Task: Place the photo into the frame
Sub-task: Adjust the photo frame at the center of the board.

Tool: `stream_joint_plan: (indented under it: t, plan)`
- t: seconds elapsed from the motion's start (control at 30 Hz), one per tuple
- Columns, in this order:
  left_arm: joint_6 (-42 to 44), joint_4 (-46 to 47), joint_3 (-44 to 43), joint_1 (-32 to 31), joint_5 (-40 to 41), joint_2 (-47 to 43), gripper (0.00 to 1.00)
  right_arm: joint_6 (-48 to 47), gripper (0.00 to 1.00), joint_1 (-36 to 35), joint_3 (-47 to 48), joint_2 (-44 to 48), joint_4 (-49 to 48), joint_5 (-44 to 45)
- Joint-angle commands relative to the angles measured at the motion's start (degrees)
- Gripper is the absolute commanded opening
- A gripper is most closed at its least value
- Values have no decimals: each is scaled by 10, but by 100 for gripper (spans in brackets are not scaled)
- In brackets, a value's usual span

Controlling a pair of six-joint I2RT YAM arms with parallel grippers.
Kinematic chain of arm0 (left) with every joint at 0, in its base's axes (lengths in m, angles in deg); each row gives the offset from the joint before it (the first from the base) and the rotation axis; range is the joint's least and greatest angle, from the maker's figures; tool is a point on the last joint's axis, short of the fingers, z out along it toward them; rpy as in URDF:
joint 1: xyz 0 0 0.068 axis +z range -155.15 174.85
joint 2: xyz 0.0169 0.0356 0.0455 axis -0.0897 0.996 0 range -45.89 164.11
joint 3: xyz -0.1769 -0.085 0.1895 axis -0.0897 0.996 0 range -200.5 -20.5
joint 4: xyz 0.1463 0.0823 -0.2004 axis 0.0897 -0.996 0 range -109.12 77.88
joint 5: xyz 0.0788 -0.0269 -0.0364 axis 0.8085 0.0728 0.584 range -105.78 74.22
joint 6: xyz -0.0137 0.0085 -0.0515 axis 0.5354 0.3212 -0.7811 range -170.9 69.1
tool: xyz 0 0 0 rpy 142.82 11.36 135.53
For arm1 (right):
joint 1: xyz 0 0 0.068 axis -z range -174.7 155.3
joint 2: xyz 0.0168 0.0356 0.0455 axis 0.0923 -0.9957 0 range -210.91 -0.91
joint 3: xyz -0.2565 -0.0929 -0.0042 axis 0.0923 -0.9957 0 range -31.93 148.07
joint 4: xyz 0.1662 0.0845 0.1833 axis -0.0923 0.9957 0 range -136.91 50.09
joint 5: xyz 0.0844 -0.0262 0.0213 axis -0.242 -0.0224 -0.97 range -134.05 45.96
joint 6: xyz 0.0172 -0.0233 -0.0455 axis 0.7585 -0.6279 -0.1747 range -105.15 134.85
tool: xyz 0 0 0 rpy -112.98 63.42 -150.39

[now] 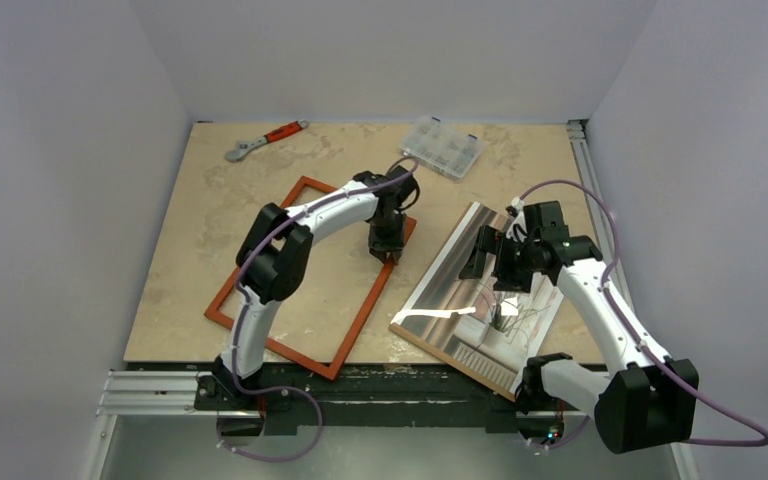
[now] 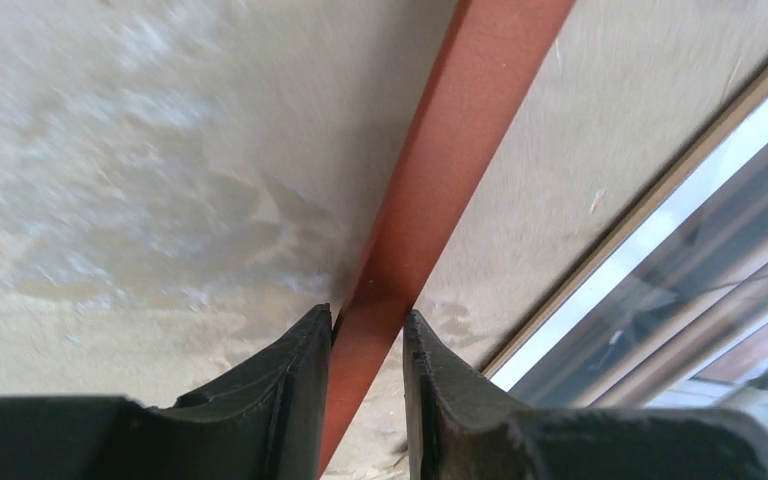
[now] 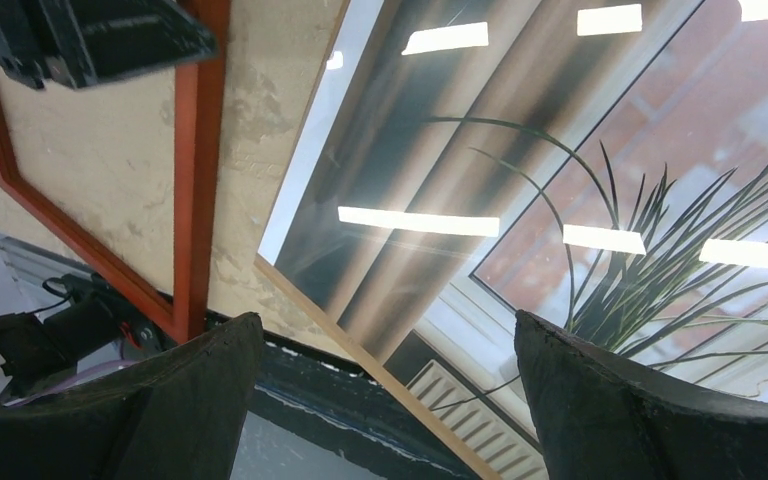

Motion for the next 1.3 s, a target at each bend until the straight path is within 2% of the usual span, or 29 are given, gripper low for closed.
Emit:
stream_joint_plan:
  t: [0.0,0.07,0.1,0.13,0.27,0.33,0.43,0.6,0.83,1.27]
  plan:
    - [-39,53,-35,48,-43,-1,20,-10,95,-1,19,-8,-12,2]
    - [-51,59,-49,59,-42,6,22,-12,95,0,20,-13,-14,0]
    - [-53,60,-58,61,-42,9,27,-13,95,-1,20,-15,-15,-1]
    - [-53,60,-65,61,-38,10,33,-13,95,-1,21,-17,-15,-1]
    - [-44,44,-61,59,-21,-16,74,-17,96,-1,24,-13,-11,-3]
    - [-39,47,-29,53,-2,-47,87,-18,96,0,24,-6,-8,-6]
    - [-33,49,33,36,37,-123,98,-20,96,0,22,9,-1,-10]
    - [-35,46,126,-10,71,-216,100,-24,97,0,1,49,20,-15]
    - [-64,17,224,-74,125,-281,99,-11,97,0,-39,119,36,-22]
    - [-108,61,342,-149,129,-312,92,18,96,-1,-65,153,42,-57]
